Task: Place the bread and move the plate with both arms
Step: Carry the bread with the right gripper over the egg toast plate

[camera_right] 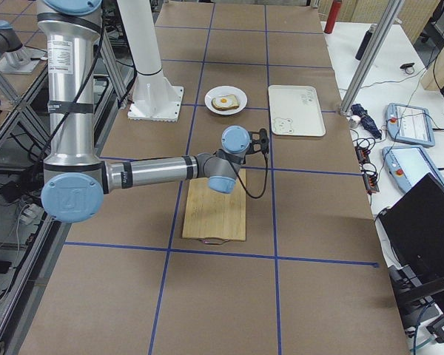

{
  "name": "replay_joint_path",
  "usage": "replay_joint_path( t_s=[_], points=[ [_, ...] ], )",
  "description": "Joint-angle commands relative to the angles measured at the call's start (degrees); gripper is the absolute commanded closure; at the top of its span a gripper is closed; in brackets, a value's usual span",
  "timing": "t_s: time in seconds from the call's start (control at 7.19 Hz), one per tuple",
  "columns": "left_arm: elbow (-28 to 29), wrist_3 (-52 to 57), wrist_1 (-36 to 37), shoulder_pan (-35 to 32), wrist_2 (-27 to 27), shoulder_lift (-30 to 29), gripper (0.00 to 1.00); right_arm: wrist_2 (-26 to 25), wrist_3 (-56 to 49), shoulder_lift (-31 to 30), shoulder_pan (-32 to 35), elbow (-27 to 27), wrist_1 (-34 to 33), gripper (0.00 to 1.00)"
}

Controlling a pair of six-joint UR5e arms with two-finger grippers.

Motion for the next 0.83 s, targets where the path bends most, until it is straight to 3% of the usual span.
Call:
replay_joint_path(
  t_s=[0.0, 0.14, 0.28, 0.42, 0.7],
  points=[
    [0.34, -1.61, -0.06, 0.00, 0.00, -0.03, 0.01, -0.91, 0.65, 7.52, -3.03, 0.31, -2.13, 1.00],
    [1.04, -1.61, -0.06, 0.00, 0.00, -0.11, 0.01, -3.27, 1.18, 11.28, -6.10, 0.58, -3.45, 1.00],
    [1.04, -2.13, -0.06, 0.00, 0.00, -0.11, 0.01, -11.21, 7.28, 15.85, -12.65, 0.75, -4.85, 1.00],
    [1.13, -2.75, -0.06, 0.00, 0.00, -0.11, 0.01, -17.29, 8.64, 16.68, -18.29, 2.23, -6.87, 1.00],
    [2.01, -2.67, -0.06, 0.00, 0.00, -0.20, 0.01, -28.64, 13.02, 22.00, -27.79, 7.33, -17.11, 1.00]
  ],
)
